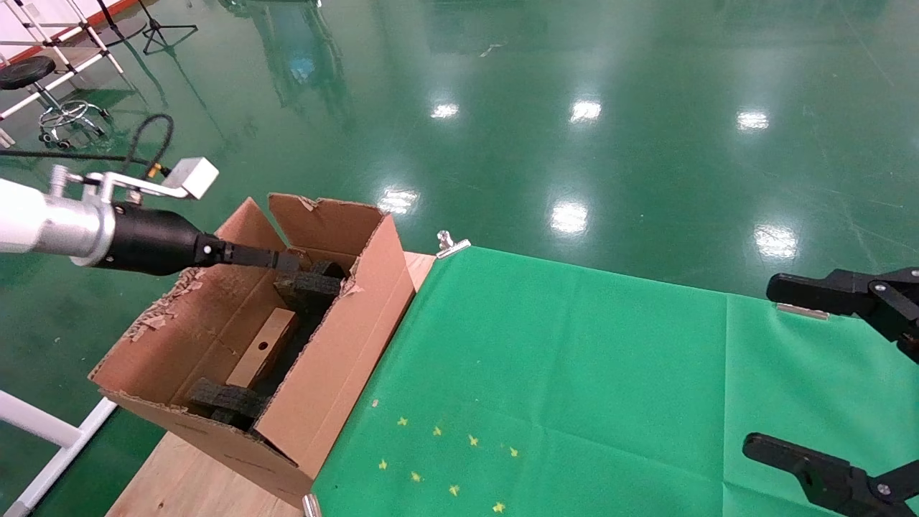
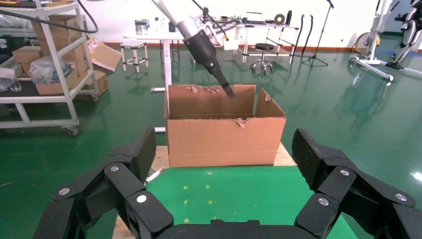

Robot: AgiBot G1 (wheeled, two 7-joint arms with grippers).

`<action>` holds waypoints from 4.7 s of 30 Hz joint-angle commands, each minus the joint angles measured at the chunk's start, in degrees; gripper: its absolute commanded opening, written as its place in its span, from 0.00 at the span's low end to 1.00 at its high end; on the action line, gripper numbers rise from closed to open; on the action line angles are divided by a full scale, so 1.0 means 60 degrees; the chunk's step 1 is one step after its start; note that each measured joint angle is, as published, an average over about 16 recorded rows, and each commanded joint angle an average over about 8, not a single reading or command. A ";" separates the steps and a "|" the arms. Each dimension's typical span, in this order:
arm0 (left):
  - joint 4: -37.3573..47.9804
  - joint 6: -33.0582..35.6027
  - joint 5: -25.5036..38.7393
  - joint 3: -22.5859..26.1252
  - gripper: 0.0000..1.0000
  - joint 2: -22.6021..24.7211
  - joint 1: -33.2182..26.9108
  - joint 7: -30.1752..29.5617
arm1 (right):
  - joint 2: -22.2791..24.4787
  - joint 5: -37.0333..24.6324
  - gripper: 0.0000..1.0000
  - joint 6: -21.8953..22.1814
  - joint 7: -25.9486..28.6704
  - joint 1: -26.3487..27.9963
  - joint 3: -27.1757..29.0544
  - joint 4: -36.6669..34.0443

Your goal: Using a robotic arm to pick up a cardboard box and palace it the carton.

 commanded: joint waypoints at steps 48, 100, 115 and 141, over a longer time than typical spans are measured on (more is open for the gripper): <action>-0.5642 0.1575 -0.4153 -0.3906 1.00 -0.0561 0.4037 0.2804 | 0.0001 0.0006 1.00 0.0003 -0.0002 0.0000 -0.0001 -0.0003; -0.9999 0.2231 -0.7358 -0.7092 1.00 -0.0638 0.7666 0.5393 | 0.0002 0.0009 1.00 0.0007 -0.0004 -0.0003 -0.0002 -0.0005; -0.9941 0.2217 -0.7309 -0.7049 1.00 -0.0638 0.7619 0.5376 | 0.0002 0.0009 1.00 0.0007 -0.0004 -0.0003 -0.0002 -0.0005; -0.9921 0.2212 -0.7290 -0.7031 1.00 -0.0638 0.7600 0.5365 | 0.0002 0.0009 1.00 0.0007 -0.0004 -0.0003 -0.0002 -0.0005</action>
